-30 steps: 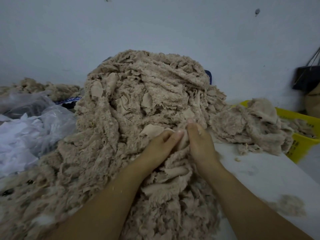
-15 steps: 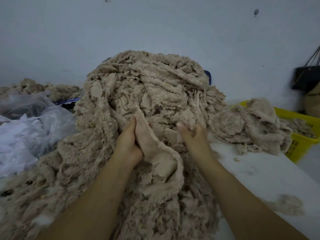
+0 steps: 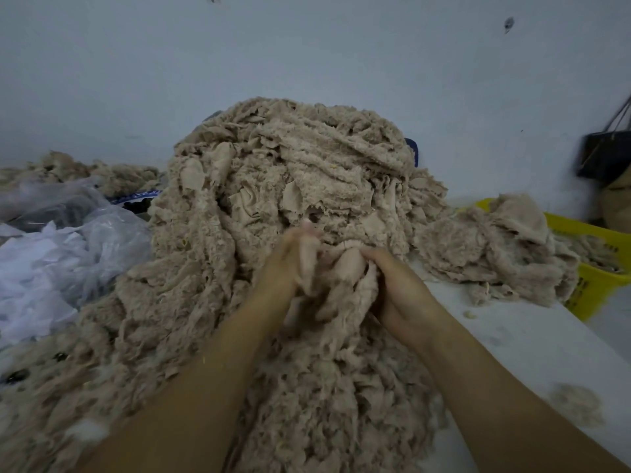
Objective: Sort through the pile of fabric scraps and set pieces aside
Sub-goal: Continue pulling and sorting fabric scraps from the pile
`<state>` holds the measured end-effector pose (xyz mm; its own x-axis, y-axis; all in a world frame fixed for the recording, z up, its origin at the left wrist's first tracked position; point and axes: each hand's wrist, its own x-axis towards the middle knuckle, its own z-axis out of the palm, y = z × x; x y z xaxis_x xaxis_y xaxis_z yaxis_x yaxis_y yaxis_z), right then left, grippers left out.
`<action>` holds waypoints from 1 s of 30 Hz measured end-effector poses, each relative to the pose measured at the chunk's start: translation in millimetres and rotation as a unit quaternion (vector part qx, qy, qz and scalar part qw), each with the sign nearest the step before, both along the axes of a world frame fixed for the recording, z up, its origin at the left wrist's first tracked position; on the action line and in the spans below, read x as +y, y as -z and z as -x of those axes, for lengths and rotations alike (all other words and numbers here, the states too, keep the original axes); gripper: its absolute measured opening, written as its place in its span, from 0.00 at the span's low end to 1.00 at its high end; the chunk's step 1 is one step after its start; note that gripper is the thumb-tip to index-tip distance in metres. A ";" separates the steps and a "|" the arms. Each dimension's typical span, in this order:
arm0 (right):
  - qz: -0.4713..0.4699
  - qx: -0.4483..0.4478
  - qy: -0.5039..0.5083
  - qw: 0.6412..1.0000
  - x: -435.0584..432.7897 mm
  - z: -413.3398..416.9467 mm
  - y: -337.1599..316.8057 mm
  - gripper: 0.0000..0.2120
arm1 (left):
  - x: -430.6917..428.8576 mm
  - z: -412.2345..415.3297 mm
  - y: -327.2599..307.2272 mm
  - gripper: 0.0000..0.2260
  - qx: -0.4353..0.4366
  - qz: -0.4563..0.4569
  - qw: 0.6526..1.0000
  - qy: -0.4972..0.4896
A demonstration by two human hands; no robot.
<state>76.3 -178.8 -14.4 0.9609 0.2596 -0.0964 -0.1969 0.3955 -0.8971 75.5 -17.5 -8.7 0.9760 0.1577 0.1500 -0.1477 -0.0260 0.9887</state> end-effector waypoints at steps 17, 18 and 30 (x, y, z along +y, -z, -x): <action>0.267 -0.139 0.099 0.948 1.6 -6.3 17.7 0.10 | 9.3 5.3 -0.9 0.13 0.043 0.346 0.936 0.045; 0.226 -0.111 0.106 0.962 -0.3 -8.1 16.7 0.10 | 11.5 3.1 0.7 0.16 0.048 0.370 0.927 0.041; 0.071 -0.047 0.095 0.992 -1.8 -5.9 10.1 0.21 | -6.5 9.7 -1.2 0.22 0.067 0.044 0.985 0.152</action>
<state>82.2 -180.5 -24.5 0.9976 0.0631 -0.0275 -0.0445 0.2861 -0.9572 65.8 -24.0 -7.5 0.9902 -0.1387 0.0144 -0.0025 0.0854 0.9963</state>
